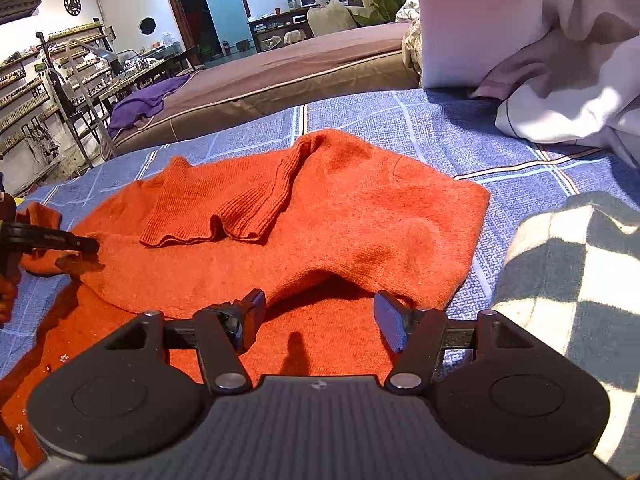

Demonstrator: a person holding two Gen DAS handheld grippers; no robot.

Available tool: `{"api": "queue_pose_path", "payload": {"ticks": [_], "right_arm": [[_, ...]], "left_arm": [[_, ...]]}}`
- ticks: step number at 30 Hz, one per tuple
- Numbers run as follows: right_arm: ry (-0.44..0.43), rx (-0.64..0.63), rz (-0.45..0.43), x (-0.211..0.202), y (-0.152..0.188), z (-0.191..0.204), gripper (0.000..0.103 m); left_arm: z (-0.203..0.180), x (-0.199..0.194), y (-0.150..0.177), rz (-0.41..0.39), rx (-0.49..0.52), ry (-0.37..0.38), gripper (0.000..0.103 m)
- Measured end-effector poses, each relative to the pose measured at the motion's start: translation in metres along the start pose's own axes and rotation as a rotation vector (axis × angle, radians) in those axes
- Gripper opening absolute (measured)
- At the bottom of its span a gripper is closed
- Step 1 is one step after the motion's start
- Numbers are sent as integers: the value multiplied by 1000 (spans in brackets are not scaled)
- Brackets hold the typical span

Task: Fold small clothes

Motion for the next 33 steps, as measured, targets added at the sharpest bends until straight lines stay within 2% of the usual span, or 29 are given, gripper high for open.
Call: {"api": "queue_pose_path", "payload": {"ticks": [3,5,8,12,15,18,19,20,22,23,26,28,30,32,33], "right_arm": [[55,-75,19,5,-1,2,97],[80,-131,22,6,-2,6,97],[185,-306,65,11,1,17,99],[292,-569,127,26,12,28,100],[294,-651,146,39,14,31,98],[345,-719,176,54,14,27,97],[355,-727,190,58,14,23,88],[352,-718,189,60,13,20,68],[356,-692,214,62,13,13,48],[358,-684,220,61,13,10,32],[390,-652,212,52,12,3,18],[416,-628,206,46,11,-3,16],[414,-607,207,42,12,-9,16],[387,-584,219,40,16,-12,17],[381,-586,224,38,18,-12,22]], "left_arm": [[0,-17,-6,-42,1,-7,4],[4,-29,-14,-65,-46,33,4],[3,-50,-30,-107,-87,85,4],[-18,-101,-58,-216,-36,149,4],[-36,-148,-74,-301,-8,207,4],[-52,-197,-85,-386,1,295,4],[-58,-211,-88,-407,16,317,4],[-65,-225,-91,-427,37,334,4],[-79,-245,-100,-462,76,367,4],[-83,-249,-105,-471,88,375,4],[-92,-248,-124,-489,116,339,4],[-89,-226,-134,-465,107,273,4],[-82,-187,-137,-410,103,155,4],[-71,-133,-130,-294,101,78,5],[-65,-105,-123,-237,92,32,6]]}}
Point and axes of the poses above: each gripper's, at about its wrist camera, not at the fingertips, and x roughly the way its jaws point, z to its left, y to its underside, the point moved 6 cm from there along x, roughly the way its jaws point, and after that the axes turned 12 degrees about -y, right-handed, at the moved point
